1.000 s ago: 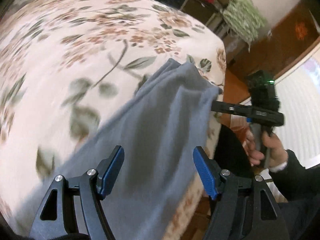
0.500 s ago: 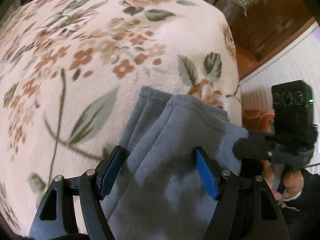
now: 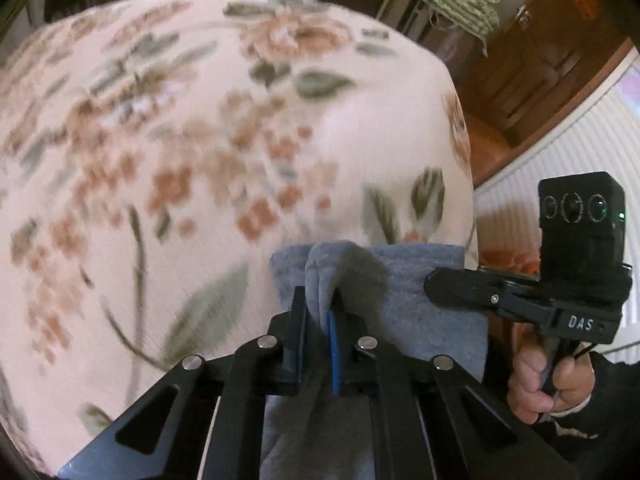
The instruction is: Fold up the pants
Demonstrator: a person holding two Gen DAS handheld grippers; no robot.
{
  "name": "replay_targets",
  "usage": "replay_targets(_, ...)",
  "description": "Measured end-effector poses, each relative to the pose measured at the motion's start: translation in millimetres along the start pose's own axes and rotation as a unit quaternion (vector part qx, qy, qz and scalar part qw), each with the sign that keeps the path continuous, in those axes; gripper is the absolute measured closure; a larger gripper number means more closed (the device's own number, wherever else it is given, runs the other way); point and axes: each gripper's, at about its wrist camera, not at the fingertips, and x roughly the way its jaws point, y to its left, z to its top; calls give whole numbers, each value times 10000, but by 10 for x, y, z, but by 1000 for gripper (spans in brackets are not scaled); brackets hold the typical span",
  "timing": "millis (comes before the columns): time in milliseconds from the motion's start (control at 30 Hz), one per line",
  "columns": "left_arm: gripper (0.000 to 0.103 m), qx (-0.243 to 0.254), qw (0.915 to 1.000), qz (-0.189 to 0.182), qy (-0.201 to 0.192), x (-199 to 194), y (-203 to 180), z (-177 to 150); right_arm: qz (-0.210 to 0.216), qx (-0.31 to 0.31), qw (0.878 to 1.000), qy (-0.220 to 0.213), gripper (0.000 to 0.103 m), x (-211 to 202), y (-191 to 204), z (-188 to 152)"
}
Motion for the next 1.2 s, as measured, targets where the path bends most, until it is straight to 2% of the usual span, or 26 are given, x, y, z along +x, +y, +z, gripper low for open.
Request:
replay_targets(100, 95, -159, 9997, 121, -130, -88, 138, 122, -59, -309, 9994, -120, 95, -2, 132, 159)
replay_targets(167, 95, -166, 9995, 246, 123, 53, 199, 75, -212, -323, 9992, -128, 95, 59, 129, 209)
replay_targets(200, 94, -83, 9988, 422, 239, 135, 173, 56, -276, -226, 9993, -62, 95, 111, 94, 219)
replay_targets(233, 90, -28, 9977, 585, 334, 208, 125, 44, -361, -118, 9992, 90, 95, 179, 40, 203)
replay_targets(300, 87, -138, 9978, 604, 251, 205, 149, -46, -674, 42, 9972, 331, 91, 247, -68, 148)
replay_targets(333, 81, -283, 9978, 573, 180, 153, 181, -61, -767, 129, 9962, 386, 90, 236, -114, 124)
replay_targets(400, 68, -596, 9966, 562, -15, -9, 265, -79, -659, 319, 9968, 323, 83, 144, -164, 98)
replay_targets(433, 62, -667, 9961, 566, -76, -70, 293, -88, -676, 357, 9968, 240, 71, 65, -178, 88)
replay_targets(467, 60, -762, 9954, 560, -166, -170, 334, -104, -656, 360, 9971, 130, 54, -22, -166, 80)
replay_targets(500, 57, -817, 9950, 545, -199, -214, 361, -111, -602, 347, 9976, 48, 46, -86, -146, 71)
replay_targets(533, 55, -897, 9942, 550, -239, -285, 388, -141, -562, 315, 9979, -41, 31, -155, -120, 51)
replay_targets(567, 54, -991, 9930, 582, -284, -362, 412, -177, -563, 274, 9980, -77, 23, -202, -91, 25)
replay_targets(667, 52, -1293, 9892, 426, -544, -617, 393, -397, -549, 287, 9981, 35, 23, -174, -33, -48)
replay_targets(733, 46, -1475, 9863, 298, -678, -662, 358, -571, -640, 322, 9973, 131, 22, -97, -26, -100)
replay_targets(900, 45, -2002, 9746, 88, -1001, -773, 200, -1137, -634, 380, 9972, 68, 21, 46, 55, -77)
replay_targets(1033, 43, -2480, 9594, 94, -1337, -710, 200, -1393, -491, 300, 9983, 34, 21, 172, 149, -55)
replay_targets(1133, 43, -2859, 9496, -8, -1285, -501, 259, -1481, -613, 167, 9979, 83, 25, 263, 155, -95)
replay_targets(1200, 43, -3044, 9448, -139, -1203, -343, 242, -1552, -631, 101, 9979, 64, 36, 289, 163, -86)
